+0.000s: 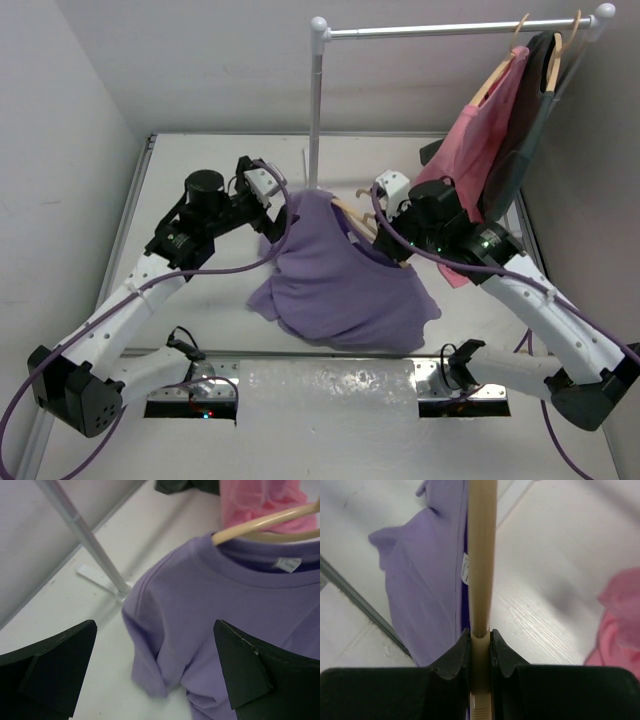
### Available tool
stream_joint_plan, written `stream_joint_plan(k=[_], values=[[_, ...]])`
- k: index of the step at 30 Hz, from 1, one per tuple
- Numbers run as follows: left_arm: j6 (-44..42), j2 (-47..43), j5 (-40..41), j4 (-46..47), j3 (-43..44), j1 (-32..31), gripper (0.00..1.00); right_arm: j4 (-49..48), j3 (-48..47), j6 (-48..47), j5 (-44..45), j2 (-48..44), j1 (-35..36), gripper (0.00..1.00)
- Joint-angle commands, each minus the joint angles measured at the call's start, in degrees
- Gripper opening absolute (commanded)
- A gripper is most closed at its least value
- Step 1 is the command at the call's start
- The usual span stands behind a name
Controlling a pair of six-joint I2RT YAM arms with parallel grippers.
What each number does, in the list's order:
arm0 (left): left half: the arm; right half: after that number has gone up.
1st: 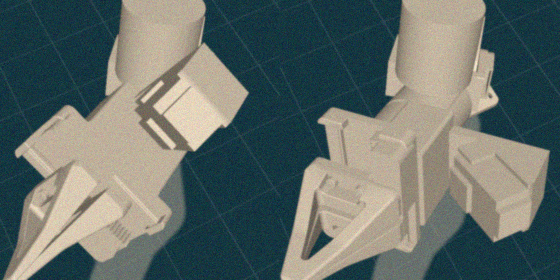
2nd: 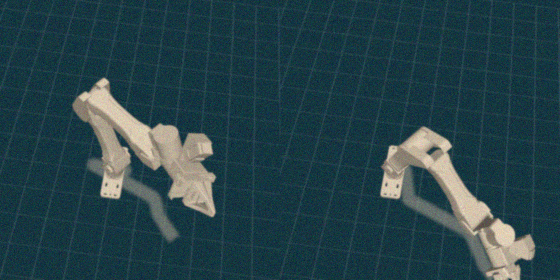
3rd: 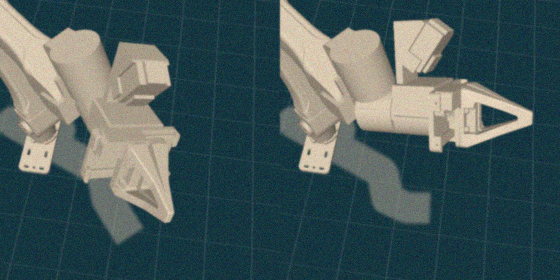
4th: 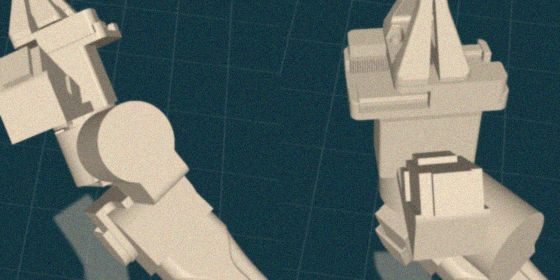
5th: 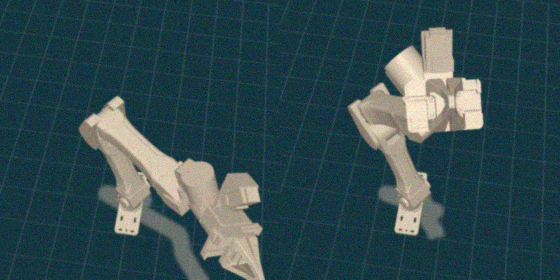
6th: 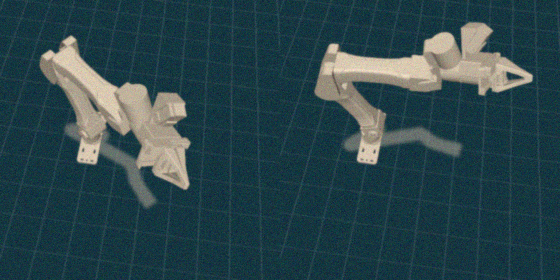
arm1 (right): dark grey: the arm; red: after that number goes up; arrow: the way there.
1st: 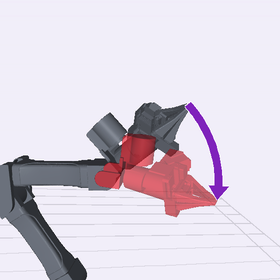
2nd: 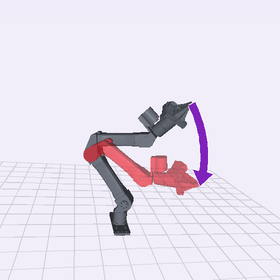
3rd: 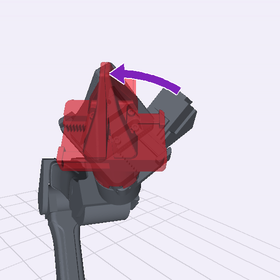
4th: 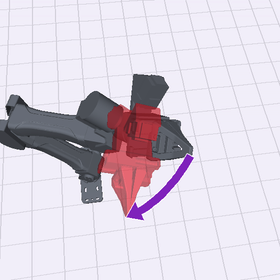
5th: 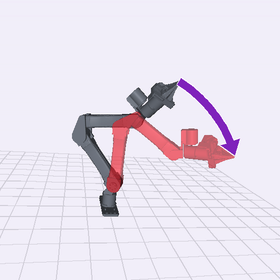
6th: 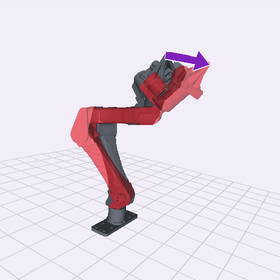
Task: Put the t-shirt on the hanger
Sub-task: Place the hanger at the clothesline.
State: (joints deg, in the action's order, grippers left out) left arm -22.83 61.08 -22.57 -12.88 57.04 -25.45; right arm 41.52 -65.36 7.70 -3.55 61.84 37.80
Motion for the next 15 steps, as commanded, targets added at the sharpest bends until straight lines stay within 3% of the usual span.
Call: stream_joint_plan(k=[1,6,15], values=[[5.77,-3.07,8.31,7.60,-1.66,-0.04,1.00,6.98,-8.62,3.72,9.86,0.20,-0.01,0.00],[8.85,-4.21,16.67,11.30,-3.95,-0.04,1.00,9.37,-16.37,6.09,18.83,0.99,-0.10,0.00],[10.61,-7.72,16.94,16.75,-9.22,-0.04,1.00,22.27,-32.62,8.64,27.18,6.88,-0.10,0.00]])
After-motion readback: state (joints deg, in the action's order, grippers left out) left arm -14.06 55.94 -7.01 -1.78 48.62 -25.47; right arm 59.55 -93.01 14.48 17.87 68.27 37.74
